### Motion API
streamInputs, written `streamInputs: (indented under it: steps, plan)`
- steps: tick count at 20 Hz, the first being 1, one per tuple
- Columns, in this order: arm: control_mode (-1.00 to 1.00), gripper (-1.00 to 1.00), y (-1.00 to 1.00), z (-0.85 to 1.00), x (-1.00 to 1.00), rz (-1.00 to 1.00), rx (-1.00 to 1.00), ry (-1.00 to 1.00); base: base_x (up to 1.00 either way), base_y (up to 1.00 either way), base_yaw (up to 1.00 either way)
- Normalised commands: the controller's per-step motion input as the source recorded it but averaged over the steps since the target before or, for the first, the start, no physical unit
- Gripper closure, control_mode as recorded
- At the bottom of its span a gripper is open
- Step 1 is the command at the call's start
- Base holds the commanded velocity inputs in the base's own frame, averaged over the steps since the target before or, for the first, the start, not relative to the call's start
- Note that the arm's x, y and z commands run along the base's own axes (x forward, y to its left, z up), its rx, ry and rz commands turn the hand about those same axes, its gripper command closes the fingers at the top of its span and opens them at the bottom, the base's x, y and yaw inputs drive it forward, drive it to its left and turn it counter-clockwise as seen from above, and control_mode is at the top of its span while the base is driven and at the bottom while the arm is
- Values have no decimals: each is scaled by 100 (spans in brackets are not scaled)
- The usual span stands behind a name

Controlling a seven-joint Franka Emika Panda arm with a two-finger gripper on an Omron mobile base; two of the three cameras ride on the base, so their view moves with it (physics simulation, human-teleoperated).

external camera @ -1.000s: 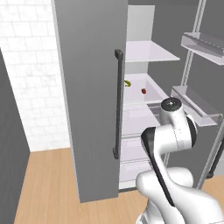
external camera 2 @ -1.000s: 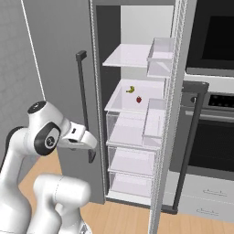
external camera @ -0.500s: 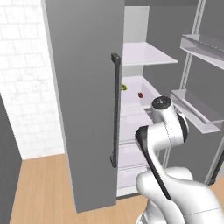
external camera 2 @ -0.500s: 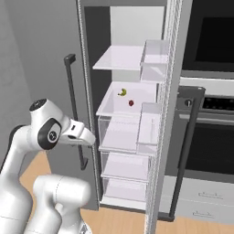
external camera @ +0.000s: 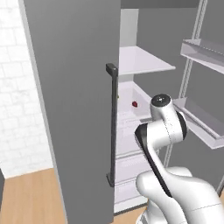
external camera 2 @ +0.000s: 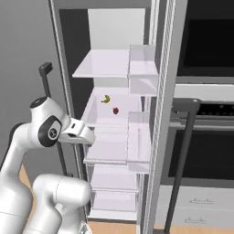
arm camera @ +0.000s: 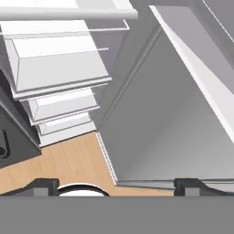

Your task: Take the strawberry from the fridge and place it on top of the pancake, located on the dining counter.

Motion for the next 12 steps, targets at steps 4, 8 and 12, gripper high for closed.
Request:
streamInputs:
  steps: [4,8,12]
  plan:
    - [100,-100,0,0,0,0,0,0,38,-6,-26]
    - [100,-100,0,0,0,0,0,0,45,0,-27]
    - [100,-100,0,0,0,0,0,0,55,0,-15]
